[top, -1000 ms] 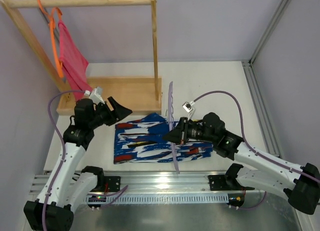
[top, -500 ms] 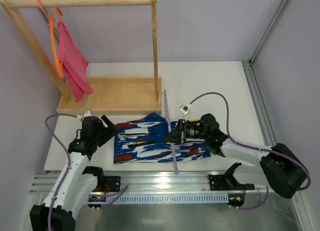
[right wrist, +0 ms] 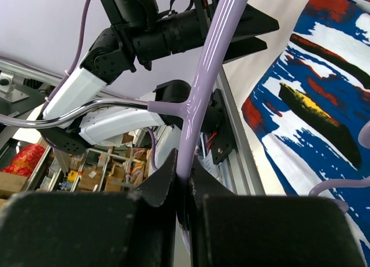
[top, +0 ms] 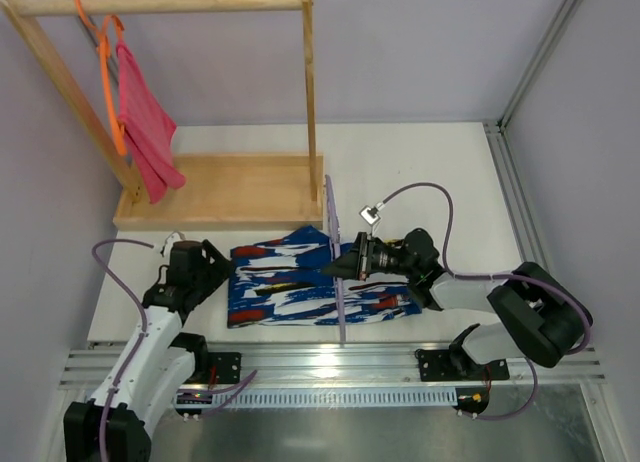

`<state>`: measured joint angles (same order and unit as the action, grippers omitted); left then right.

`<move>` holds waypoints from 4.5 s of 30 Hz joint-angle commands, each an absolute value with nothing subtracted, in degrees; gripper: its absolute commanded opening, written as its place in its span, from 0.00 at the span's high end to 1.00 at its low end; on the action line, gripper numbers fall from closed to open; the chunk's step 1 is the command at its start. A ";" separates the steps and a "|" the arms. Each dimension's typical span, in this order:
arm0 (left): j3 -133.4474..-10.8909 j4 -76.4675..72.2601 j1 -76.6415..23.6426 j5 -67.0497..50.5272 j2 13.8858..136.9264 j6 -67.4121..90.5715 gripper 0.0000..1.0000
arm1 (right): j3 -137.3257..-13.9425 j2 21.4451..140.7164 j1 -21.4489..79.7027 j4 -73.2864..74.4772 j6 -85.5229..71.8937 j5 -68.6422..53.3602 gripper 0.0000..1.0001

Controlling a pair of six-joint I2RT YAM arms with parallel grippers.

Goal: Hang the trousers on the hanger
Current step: Place trousers on hanger

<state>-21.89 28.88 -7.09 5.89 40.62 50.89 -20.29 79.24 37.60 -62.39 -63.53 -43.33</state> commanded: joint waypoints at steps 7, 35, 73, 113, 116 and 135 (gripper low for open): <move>-18.72 20.31 -6.86 2.20 46.14 52.73 0.23 | -17.23 90.66 34.81 -82.48 -66.34 -41.57 0.96; -17.31 16.87 -6.86 -1.32 52.47 51.07 0.31 | -12.92 105.47 30.24 -93.52 -70.22 -44.47 0.96; -17.93 16.88 -6.94 -2.81 55.37 50.54 0.23 | -18.10 104.68 32.96 -93.52 -72.42 -45.25 0.96; -18.03 17.32 -6.94 -4.57 53.44 50.09 0.28 | -18.37 106.96 34.37 -93.60 -70.49 -42.10 0.96; -17.49 17.49 -7.03 -3.51 53.88 51.24 0.32 | -18.46 106.70 34.37 -93.52 -70.66 -42.19 0.96; -33.74 24.96 -17.01 -4.58 55.09 48.86 1.00 | -18.90 105.91 34.37 -93.52 -71.63 -41.92 0.96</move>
<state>-29.12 25.54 -11.29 -4.67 52.21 49.04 -20.40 104.27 34.17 -81.84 -74.32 -42.98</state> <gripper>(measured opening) 0.011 0.085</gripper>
